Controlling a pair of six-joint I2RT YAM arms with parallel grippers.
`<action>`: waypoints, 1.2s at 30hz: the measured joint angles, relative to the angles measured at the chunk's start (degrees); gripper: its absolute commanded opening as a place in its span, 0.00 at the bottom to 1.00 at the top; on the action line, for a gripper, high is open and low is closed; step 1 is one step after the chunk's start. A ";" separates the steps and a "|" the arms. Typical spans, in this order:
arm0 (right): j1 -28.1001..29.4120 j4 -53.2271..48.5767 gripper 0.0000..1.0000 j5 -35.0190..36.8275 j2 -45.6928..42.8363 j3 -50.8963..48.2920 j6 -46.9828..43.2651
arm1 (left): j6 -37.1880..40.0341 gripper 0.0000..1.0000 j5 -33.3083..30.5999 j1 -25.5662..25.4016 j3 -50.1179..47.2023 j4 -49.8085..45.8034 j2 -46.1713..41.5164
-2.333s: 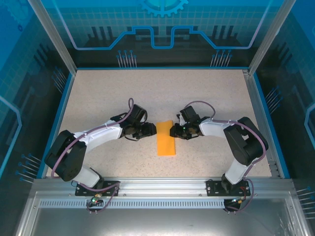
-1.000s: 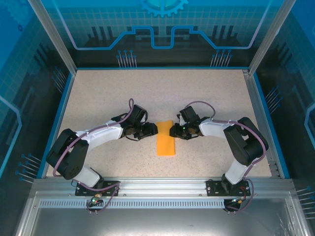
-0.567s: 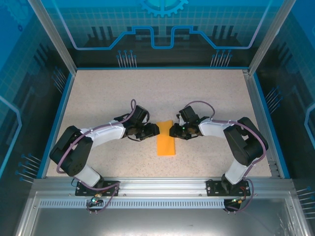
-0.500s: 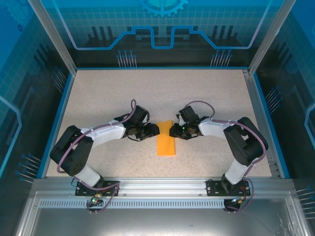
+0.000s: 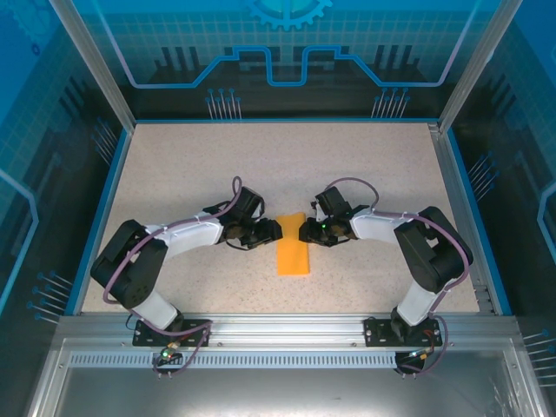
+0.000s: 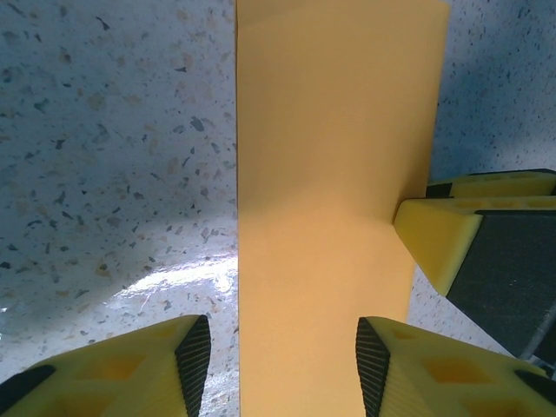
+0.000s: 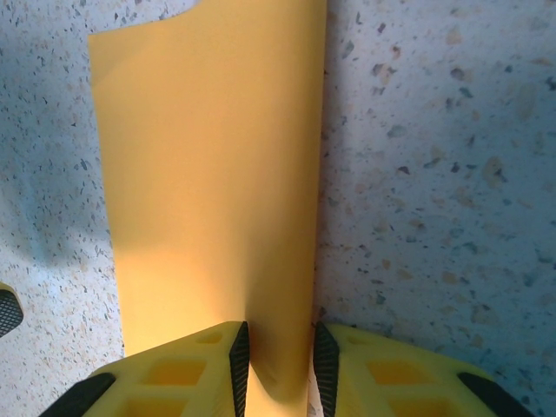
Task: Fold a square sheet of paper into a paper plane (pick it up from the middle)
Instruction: Hold the square sheet of paper at the center of the table.
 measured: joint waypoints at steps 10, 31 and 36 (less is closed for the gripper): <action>0.00 -0.07 0.29 0.00 0.04 0.00 -0.33 | -0.44 0.40 0.39 -0.98 1.16 1.49 2.14; 0.00 -0.22 0.29 0.00 0.04 0.00 -1.38 | -0.85 0.40 0.31 -1.29 2.71 1.62 3.85; 0.00 -0.22 0.29 0.00 0.09 0.00 -1.53 | -0.85 0.39 0.33 -1.29 2.71 1.62 3.85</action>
